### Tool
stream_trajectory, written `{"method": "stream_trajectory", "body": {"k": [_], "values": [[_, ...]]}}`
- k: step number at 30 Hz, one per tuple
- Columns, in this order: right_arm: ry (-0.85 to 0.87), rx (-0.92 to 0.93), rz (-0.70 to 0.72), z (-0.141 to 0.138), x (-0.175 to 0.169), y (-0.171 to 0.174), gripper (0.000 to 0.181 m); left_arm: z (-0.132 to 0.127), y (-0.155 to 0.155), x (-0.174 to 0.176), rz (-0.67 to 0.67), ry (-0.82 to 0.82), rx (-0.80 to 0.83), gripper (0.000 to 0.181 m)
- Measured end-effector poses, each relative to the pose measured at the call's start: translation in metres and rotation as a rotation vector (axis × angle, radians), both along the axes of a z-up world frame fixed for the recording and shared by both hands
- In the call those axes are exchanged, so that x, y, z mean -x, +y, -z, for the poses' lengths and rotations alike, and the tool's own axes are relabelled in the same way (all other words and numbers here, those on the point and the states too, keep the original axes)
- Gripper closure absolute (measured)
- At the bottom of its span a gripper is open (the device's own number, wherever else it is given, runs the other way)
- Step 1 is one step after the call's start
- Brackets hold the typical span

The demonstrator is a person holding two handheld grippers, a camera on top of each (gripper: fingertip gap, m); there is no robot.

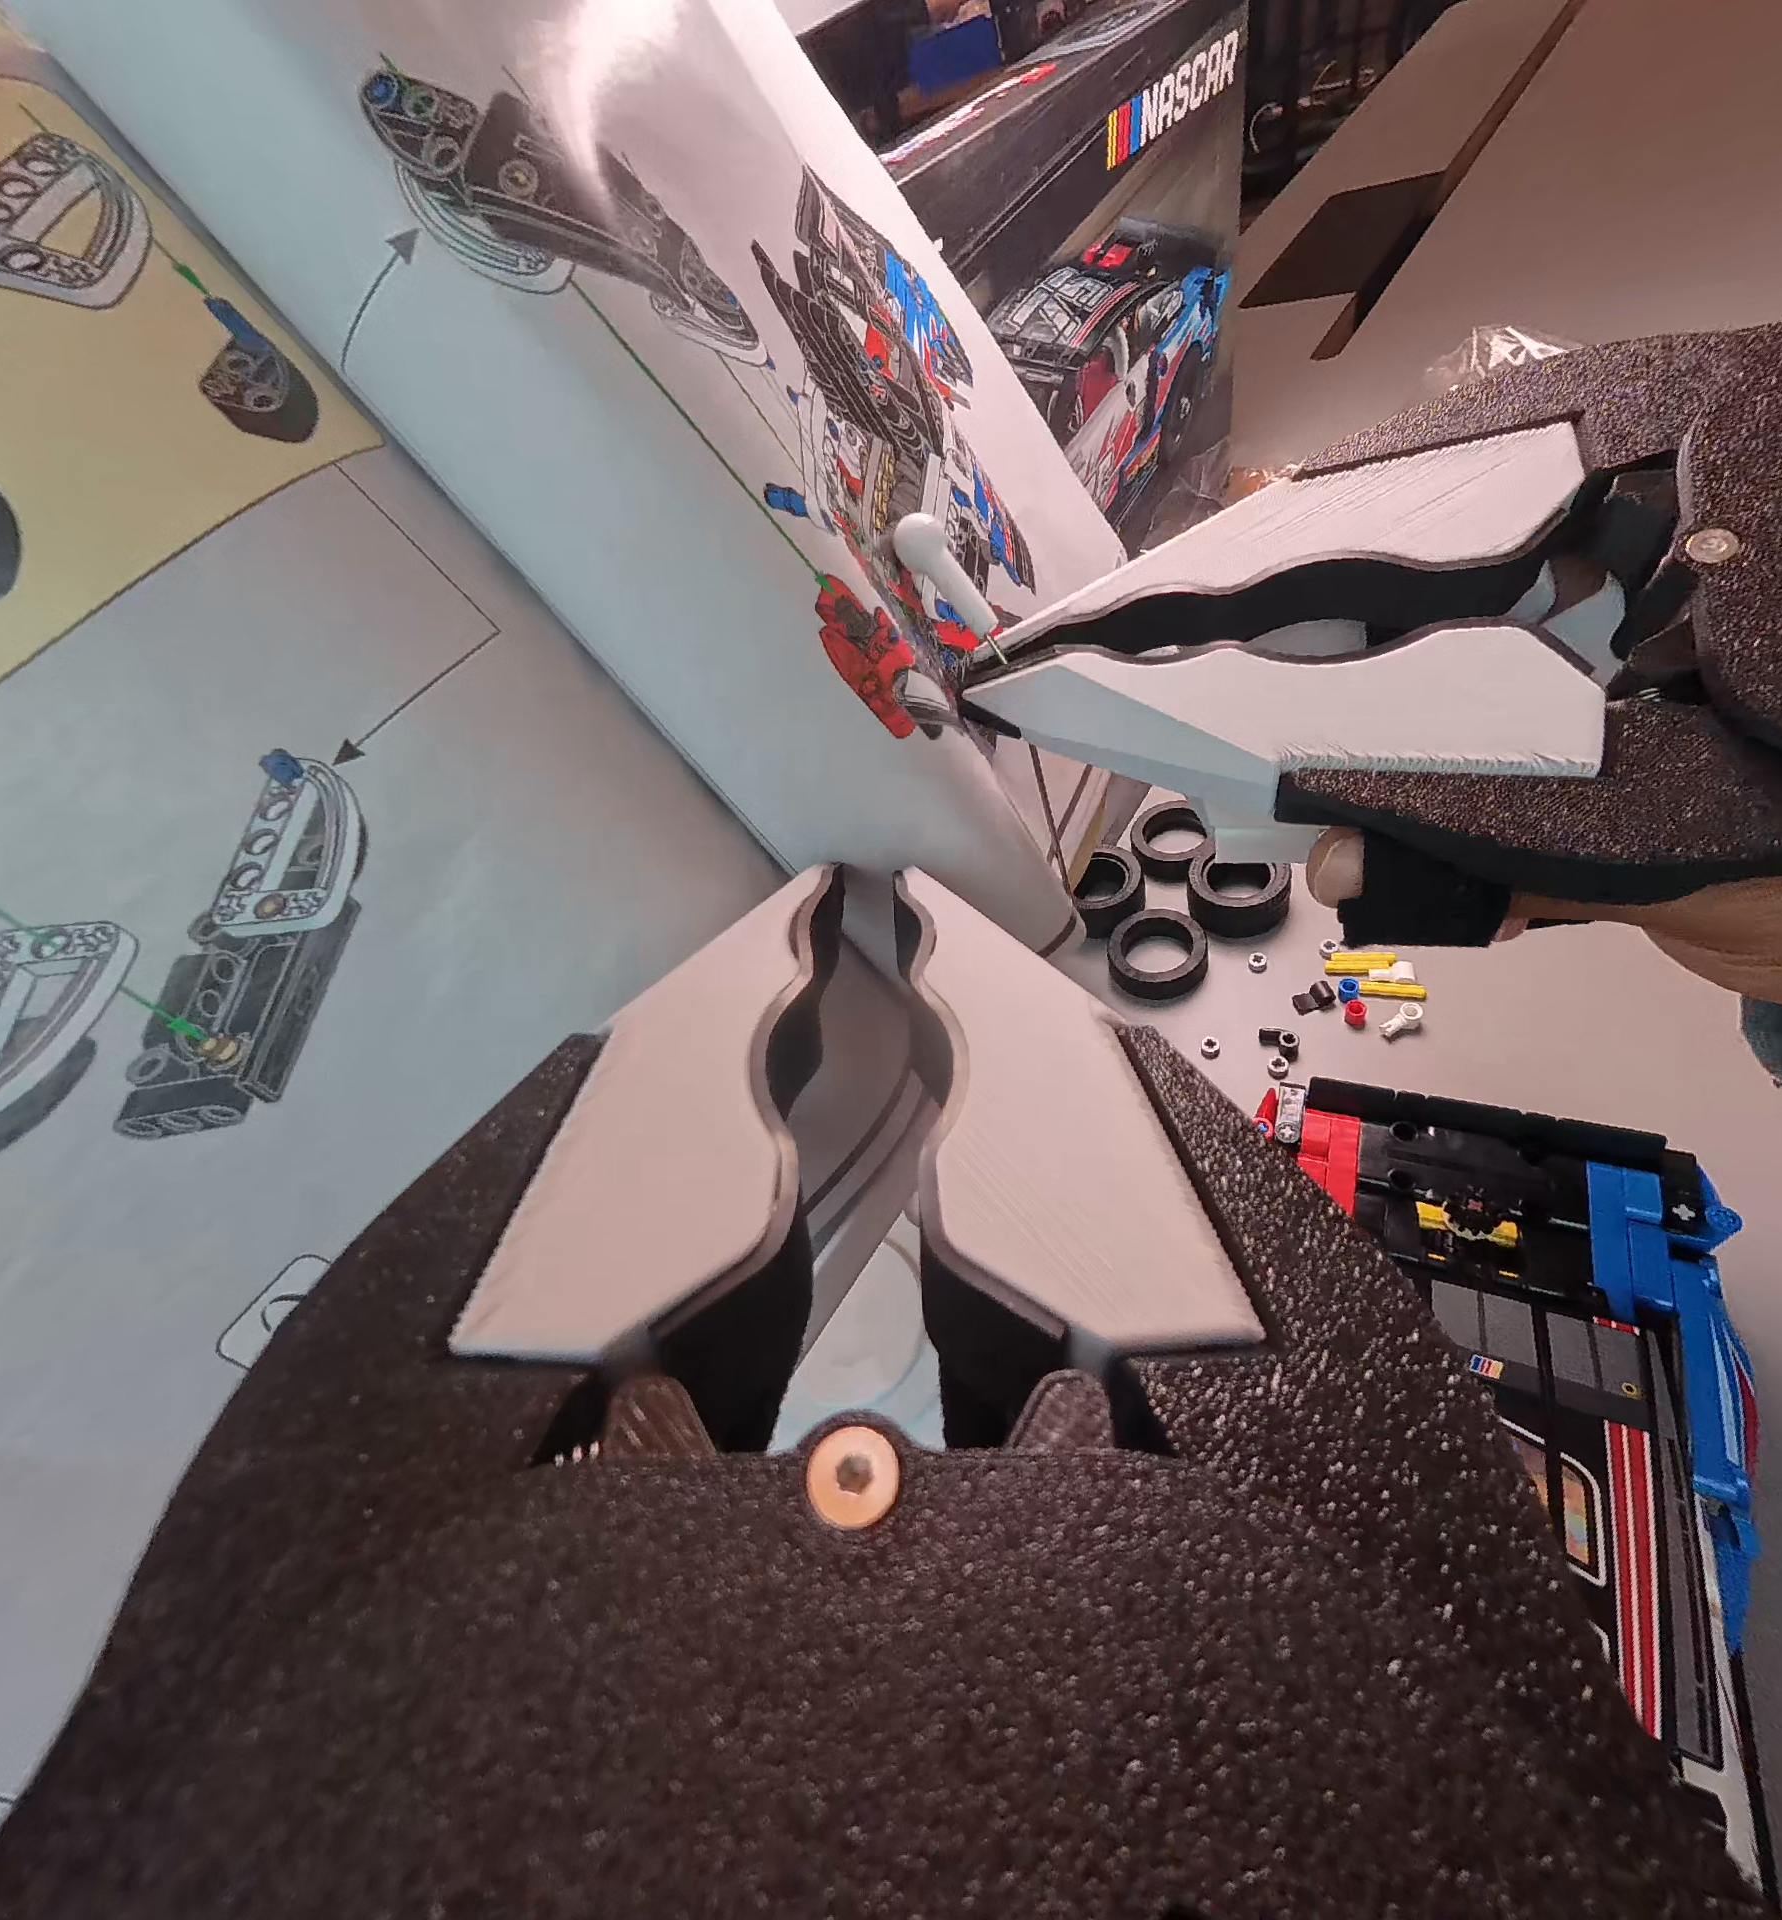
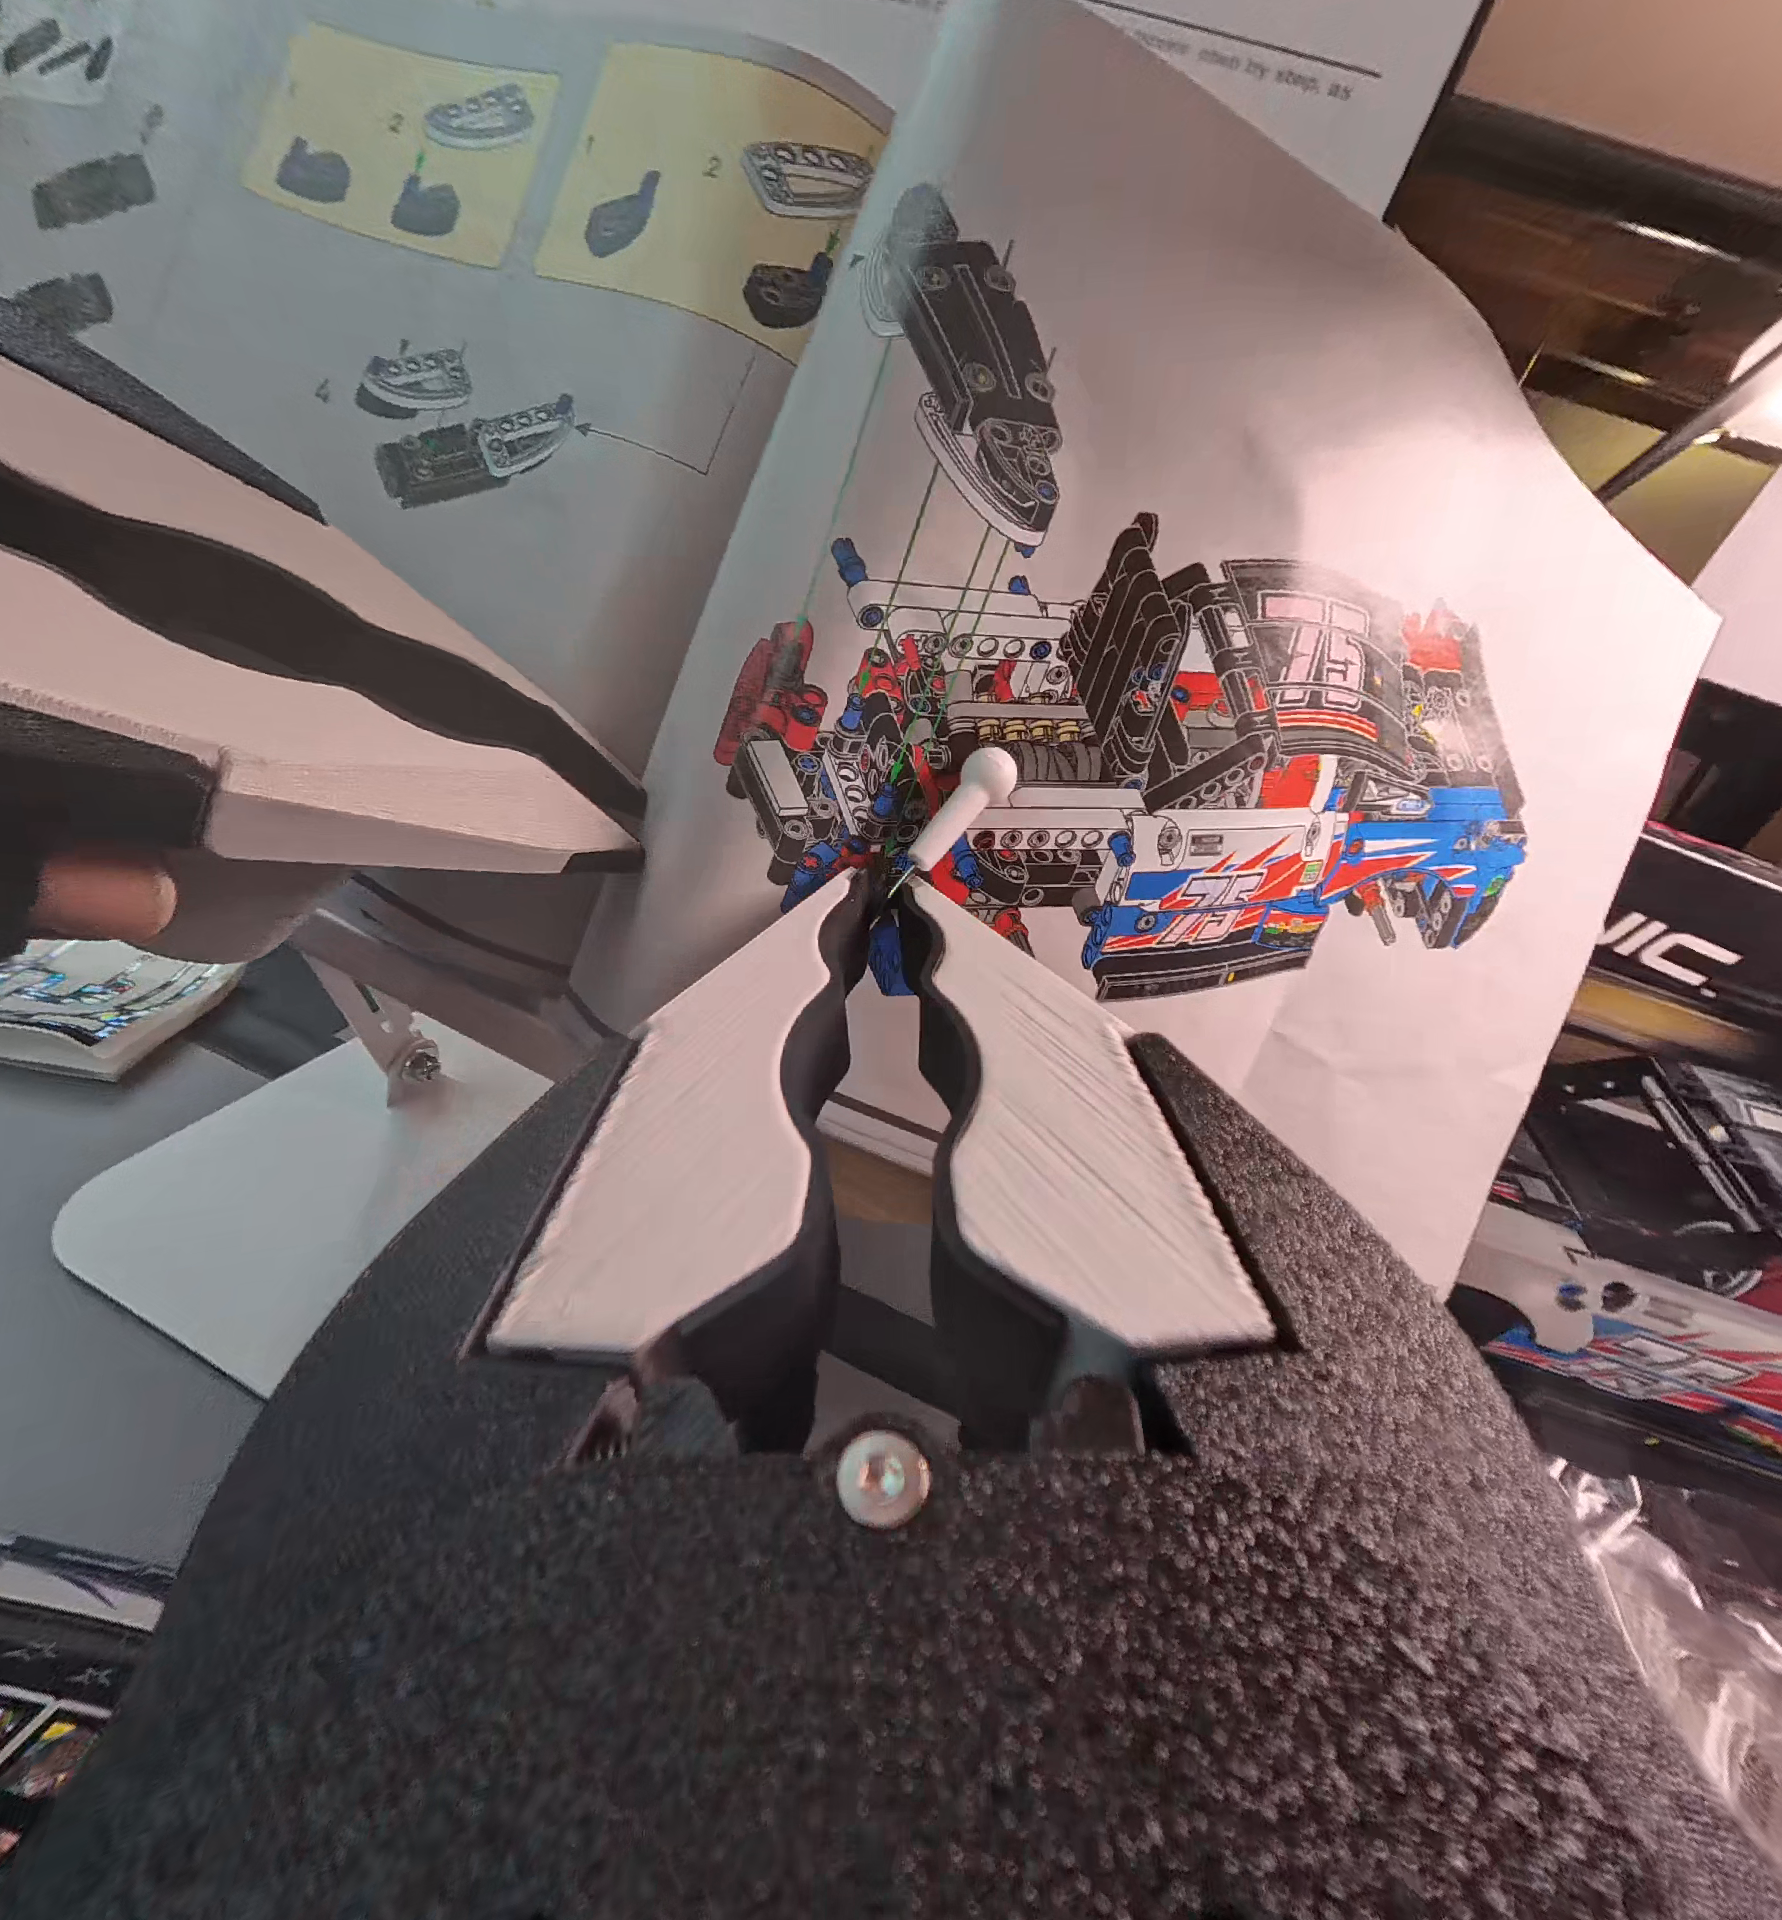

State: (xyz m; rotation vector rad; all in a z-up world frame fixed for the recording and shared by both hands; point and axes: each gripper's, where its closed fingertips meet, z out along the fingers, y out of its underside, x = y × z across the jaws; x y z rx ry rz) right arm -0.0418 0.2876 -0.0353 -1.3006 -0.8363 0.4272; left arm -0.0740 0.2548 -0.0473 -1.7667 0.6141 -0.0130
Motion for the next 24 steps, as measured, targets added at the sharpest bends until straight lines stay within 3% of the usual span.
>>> {"method": "stream_trajectory", "body": {"k": [5, 10, 20, 24], "values": [[-0.029, -0.003, 0.032, 0.002, -0.002, 0.004, 0.178, 0.000, 0.001, 0.000, 0.001, -0.010, -0.009, 0.174], [0.079, 0.114, 0.085, 0.014, -0.018, 0.012, 0.177, 0.000, 0.001, 0.001, -0.003, -0.010, -0.010, 0.174], [0.360, 0.322, 0.040, 0.027, -0.030, 0.013, 0.177, 0.001, 0.004, 0.000, -0.062, 0.061, -0.025, 0.175], [0.379, 0.358, 0.035, 0.031, -0.031, 0.014, 0.176, 0.001, 0.003, 0.000, -0.059, 0.048, -0.022, 0.174]]}}
